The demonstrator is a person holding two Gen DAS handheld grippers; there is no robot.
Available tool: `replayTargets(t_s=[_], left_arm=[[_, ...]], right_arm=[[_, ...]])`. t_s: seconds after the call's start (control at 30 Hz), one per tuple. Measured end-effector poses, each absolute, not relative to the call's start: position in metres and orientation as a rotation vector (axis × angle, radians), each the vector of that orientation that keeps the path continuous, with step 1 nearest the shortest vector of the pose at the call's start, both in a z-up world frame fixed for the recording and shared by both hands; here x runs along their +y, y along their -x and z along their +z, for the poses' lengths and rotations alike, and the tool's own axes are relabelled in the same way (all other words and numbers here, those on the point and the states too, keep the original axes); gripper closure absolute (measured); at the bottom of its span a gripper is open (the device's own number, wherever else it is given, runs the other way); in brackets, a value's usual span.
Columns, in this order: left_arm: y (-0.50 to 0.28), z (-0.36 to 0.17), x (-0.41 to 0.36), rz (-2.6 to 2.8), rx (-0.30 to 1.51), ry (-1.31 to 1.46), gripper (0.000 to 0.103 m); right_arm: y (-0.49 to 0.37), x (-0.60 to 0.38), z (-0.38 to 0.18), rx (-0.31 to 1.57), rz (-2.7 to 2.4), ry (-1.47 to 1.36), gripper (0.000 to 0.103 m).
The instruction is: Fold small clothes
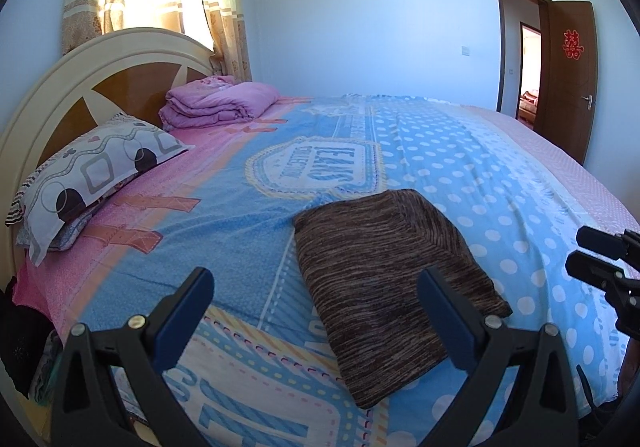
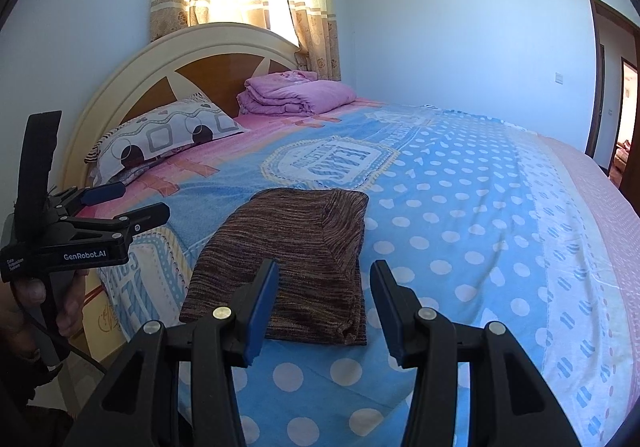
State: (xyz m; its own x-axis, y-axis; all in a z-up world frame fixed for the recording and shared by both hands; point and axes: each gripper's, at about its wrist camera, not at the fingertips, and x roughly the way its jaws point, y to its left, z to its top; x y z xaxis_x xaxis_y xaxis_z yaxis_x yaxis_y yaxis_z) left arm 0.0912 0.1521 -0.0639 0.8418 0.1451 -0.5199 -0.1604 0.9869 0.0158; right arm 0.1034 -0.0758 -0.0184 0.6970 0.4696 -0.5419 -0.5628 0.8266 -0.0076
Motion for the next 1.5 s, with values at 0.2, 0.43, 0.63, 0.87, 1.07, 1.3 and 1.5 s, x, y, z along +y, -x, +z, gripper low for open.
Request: replayTargets(t_s=[0.2,0.43,0.63,0.87,1.07,1.3,1.5], left_arm=[[-0.091,-0.0645,0.1526,0.161,0.548,0.029,0.0],[-0.0913,-0.0686,0.1551,0.164,0.553,0.03,0.0],[-0.0921,-0.0708,0.1552,0.164,0.556,0.027,0.0],[-0.0929,-0.0709,0.1559,0.159,0.561,0.029,0.0],[-0.0923,-0.0708,0.1555,0.163,0.564,0.033,0.0],[-0.0894,-0.0643,0.1554,0.185,0.536,0.026,0.0],[-0.0907,-0.0636,0.1605,0.2,0.539,0.035,0.0]], right_arm=[[-0.1035,-0.0751,-0.0191,0.554,0.583,0.18,0.054],[-0.1031,-0.0742,-0.0202,0.557,0.582,0.182,0.053],[-0.1032,-0.0746,-0.0197,0.555,0.584,0.181,0.053],[-0.0995,-0.0764,-0.0192,0.529,0.581,0.169,0.053],[-0.0988,-0.0773,-0.0189,0.523,0.582,0.167,0.053],[-0.0973,-0.0788,-0.0144,0.502,0.589,0.165,0.053],[-0.0943,-0.0763,-0.0143,0.497,0.596,0.173,0.053]])
